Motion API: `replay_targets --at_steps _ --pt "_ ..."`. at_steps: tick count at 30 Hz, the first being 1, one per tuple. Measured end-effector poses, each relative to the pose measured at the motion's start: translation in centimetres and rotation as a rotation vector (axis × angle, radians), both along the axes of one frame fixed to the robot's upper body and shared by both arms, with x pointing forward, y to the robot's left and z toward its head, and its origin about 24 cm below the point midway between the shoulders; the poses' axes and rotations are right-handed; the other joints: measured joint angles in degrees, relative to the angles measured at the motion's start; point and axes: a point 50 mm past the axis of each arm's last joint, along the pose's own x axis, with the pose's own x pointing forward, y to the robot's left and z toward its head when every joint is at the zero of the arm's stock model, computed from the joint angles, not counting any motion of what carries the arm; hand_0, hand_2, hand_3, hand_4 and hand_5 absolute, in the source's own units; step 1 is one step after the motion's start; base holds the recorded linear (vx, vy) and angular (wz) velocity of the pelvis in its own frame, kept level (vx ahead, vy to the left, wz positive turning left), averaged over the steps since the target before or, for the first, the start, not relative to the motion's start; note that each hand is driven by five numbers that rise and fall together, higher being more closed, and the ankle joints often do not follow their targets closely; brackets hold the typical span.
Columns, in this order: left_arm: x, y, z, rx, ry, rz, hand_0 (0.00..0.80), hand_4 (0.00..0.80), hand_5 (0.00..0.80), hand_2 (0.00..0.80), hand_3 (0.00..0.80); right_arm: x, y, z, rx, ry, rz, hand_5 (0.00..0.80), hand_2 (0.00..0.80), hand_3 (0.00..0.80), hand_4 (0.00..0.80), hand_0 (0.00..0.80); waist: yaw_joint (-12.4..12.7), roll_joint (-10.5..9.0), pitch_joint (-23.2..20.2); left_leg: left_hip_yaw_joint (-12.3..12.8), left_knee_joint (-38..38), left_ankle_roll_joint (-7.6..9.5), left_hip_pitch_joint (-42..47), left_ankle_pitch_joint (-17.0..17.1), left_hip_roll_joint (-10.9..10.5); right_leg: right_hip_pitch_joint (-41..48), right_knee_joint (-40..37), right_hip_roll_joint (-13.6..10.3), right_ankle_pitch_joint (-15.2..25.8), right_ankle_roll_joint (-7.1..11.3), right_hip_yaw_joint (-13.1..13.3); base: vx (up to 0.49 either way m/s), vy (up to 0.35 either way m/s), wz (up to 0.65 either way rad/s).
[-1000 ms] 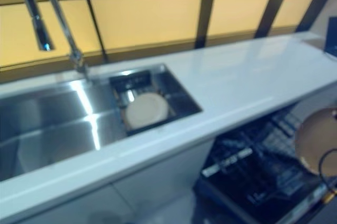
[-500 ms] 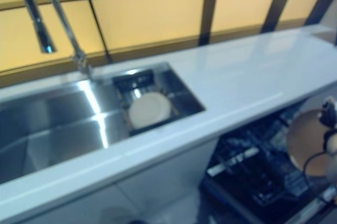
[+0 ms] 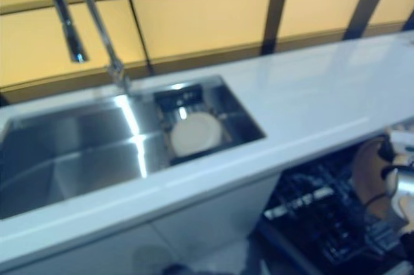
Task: Take plates into dishwasher
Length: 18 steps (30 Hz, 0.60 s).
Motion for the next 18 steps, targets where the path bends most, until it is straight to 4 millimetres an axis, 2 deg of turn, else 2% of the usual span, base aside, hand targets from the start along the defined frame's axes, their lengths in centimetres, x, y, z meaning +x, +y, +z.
replay_targets --at_steps 7,18 --pt "0.0 0.0 0.0 -0.001 0.001 0.0 0.0 0.0 0.0 0.0 0.0 0.1 0.3 -0.3 -0.02 0.021 0.009 0.8 0.8 0.8 0.8 0.8 0.8 0.57 0.3 -0.5 0.0 0.16 -0.2 0.1 -0.2 0.0 0.0 -0.2 0.0 0.0 -0.6 -0.001 0.001 0.03" --pt "0.0 -0.1 0.0 -0.002 -0.002 0.0 0.0 0.0 0.0 0.0 0.0 0.5 1.8 -2.8 -0.071 0.164 0.064 0.8 0.8 0.8 0.8 0.8 1.4 0.76 0.7 -1.6 0.0 0.27 -1.1 0.2 -0.4 -0.4 0.0 -0.3 -0.2 -0.07 -1.5 -0.011 0.002 0.05"
